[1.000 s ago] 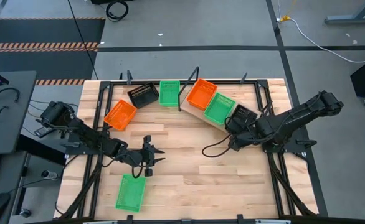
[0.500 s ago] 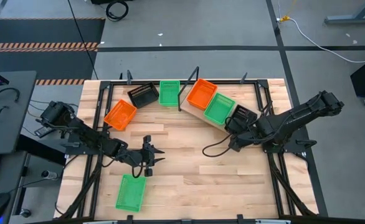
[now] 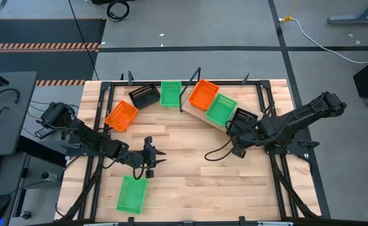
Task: Stack baskets on shelf by color
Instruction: Stack the bottom black basket on top of the black basket on the shelf
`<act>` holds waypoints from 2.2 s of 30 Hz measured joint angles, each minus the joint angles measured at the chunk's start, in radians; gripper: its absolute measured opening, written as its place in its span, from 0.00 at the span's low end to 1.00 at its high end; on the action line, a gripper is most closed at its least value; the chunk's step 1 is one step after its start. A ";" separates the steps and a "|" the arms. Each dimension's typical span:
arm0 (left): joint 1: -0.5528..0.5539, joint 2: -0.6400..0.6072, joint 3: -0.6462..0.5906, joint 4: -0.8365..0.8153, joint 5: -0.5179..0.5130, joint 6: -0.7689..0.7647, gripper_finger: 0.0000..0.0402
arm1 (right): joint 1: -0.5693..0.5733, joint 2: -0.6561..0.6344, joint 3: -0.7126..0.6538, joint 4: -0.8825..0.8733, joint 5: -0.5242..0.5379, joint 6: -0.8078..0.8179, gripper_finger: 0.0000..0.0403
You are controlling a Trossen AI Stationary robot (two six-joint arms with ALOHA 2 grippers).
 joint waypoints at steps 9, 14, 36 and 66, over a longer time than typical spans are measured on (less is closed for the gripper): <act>0.000 0.000 0.000 0.000 0.000 -0.021 0.31 | -0.007 0.000 0.000 0.007 0.081 -0.002 0.27; -0.001 0.000 0.000 0.001 0.000 -0.027 0.31 | -0.034 0.000 0.000 -0.029 0.147 0.037 0.27; -0.001 0.000 0.000 0.001 0.000 -0.034 0.31 | 0.084 0.125 0.011 0.279 -0.128 -0.093 0.27; -0.001 0.000 0.000 -0.015 0.000 -0.053 0.31 | -0.038 0.166 0.010 0.084 0.058 -0.059 0.27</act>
